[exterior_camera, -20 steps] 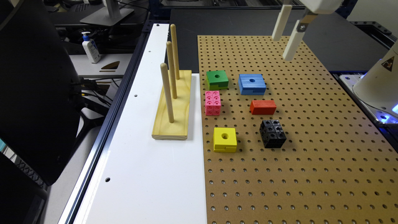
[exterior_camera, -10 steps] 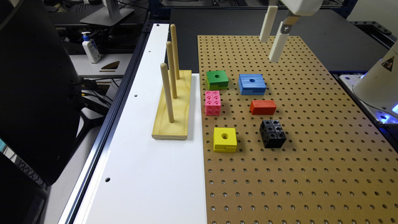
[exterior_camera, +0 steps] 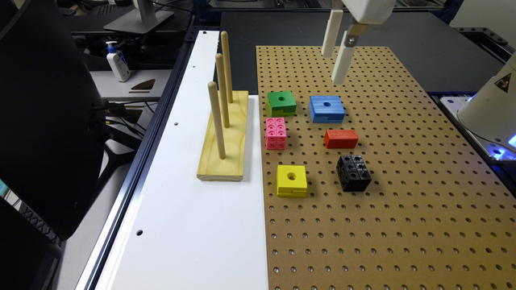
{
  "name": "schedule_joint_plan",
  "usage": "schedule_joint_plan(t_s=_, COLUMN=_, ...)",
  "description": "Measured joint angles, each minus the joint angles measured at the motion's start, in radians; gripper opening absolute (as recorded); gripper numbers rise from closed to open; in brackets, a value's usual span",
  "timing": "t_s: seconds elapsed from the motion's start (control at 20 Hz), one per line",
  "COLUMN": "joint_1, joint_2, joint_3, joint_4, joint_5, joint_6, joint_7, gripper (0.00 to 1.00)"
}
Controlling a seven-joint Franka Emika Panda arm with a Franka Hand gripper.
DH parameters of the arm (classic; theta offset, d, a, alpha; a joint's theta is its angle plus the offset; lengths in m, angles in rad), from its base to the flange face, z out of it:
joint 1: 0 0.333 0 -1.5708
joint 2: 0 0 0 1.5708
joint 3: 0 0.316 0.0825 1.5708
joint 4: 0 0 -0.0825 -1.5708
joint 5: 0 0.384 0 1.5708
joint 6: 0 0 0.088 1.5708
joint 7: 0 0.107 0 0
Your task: Pick up pink block.
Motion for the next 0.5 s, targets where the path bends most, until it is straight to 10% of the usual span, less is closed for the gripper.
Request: schedule_joint_plan(t_s=0.5, joint_1=0.0, joint_2=0.058, joint_3=0.001, joint_4=0.06, joint_5=0.0, joint_6=0.0, joint_7=0.002, gripper=1.0)
